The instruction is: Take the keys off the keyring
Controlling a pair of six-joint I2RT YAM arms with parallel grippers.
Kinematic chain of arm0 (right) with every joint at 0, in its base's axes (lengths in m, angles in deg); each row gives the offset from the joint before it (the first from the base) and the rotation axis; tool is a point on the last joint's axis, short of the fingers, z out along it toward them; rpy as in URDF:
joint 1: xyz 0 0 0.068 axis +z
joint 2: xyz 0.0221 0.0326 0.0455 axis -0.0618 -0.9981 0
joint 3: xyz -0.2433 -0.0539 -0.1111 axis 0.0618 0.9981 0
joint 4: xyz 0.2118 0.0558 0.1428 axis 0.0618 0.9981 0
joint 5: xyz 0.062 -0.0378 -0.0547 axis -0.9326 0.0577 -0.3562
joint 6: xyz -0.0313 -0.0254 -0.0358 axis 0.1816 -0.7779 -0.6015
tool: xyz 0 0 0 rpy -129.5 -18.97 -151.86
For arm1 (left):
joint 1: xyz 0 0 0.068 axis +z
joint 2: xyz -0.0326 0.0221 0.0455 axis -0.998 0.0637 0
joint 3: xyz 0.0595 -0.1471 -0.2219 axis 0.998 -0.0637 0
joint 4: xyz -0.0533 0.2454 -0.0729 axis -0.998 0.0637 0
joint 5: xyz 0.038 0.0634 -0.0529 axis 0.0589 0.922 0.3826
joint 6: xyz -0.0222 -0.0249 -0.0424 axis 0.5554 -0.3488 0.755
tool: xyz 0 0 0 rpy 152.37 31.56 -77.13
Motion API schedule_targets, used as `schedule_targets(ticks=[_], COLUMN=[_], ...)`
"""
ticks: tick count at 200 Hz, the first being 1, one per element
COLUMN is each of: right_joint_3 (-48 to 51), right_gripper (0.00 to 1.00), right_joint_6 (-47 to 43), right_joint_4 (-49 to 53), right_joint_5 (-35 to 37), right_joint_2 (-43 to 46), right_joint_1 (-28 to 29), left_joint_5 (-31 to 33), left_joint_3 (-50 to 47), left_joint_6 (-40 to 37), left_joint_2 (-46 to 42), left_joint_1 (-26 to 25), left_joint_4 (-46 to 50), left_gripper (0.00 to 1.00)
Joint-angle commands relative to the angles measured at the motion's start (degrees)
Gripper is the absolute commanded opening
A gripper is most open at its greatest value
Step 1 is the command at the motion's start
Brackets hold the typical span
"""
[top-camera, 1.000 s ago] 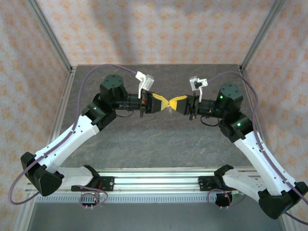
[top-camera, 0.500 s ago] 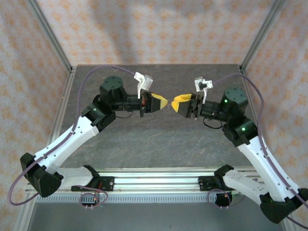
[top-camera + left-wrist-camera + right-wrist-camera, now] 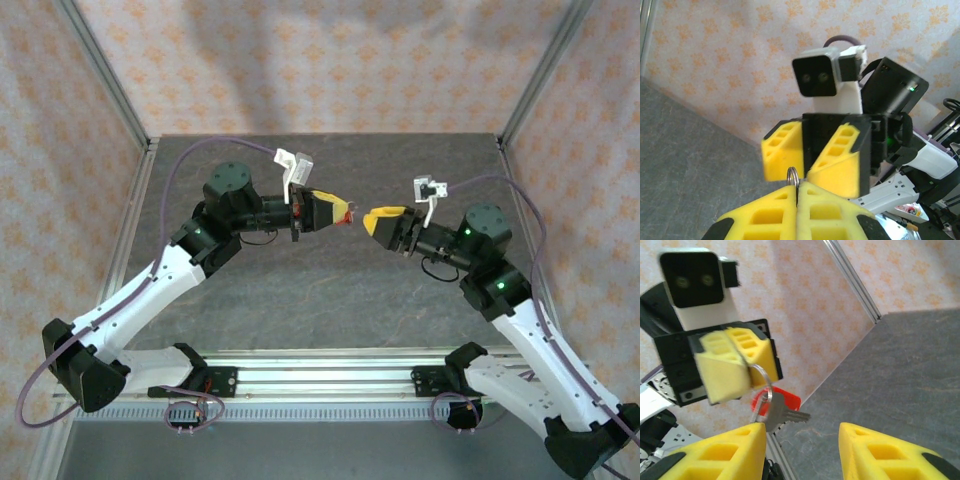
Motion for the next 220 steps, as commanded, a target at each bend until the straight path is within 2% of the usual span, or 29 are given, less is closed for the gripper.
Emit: schedule_targets(ticks=[1, 45, 115, 179, 220], right_joint_3=[0.1, -0.7, -2.0, -4.0, -4.5], right_gripper=[0.42, 0.37, 0.35, 0.19, 0.17], right_joint_6=[3.2, 6.6, 8.9, 8.1, 7.6], right_joint_4=[-7.5, -12.9, -17.0, -16.6, -15.8], right_joint_5=[0.0, -1.9, -4.2, -4.5, -4.4], right_joint_2=[0.5, -0.5, -3.5, -5.2, -6.1], right_joint_1=[0.3, 0.4, 1.9, 2.9, 3.0], left_joint_5=[0.5, 0.0, -0.4, -0.8, -0.8], left_joint_3=[-0.3, -1.8, -2.5, -2.8, -2.8], left_joint_6=[1.2, 3.1, 4.6, 5.4, 5.4], left_joint_2=[-1.6, -1.6, -1.4, -1.1, -1.3], left_joint_1=[0.0, 0.0, 0.0, -0.1, -0.1], left_joint_4=[-3.9, -7.6, -9.8, -11.2, -11.6], left_gripper=[0.00, 0.00, 0.00, 0.00, 0.00])
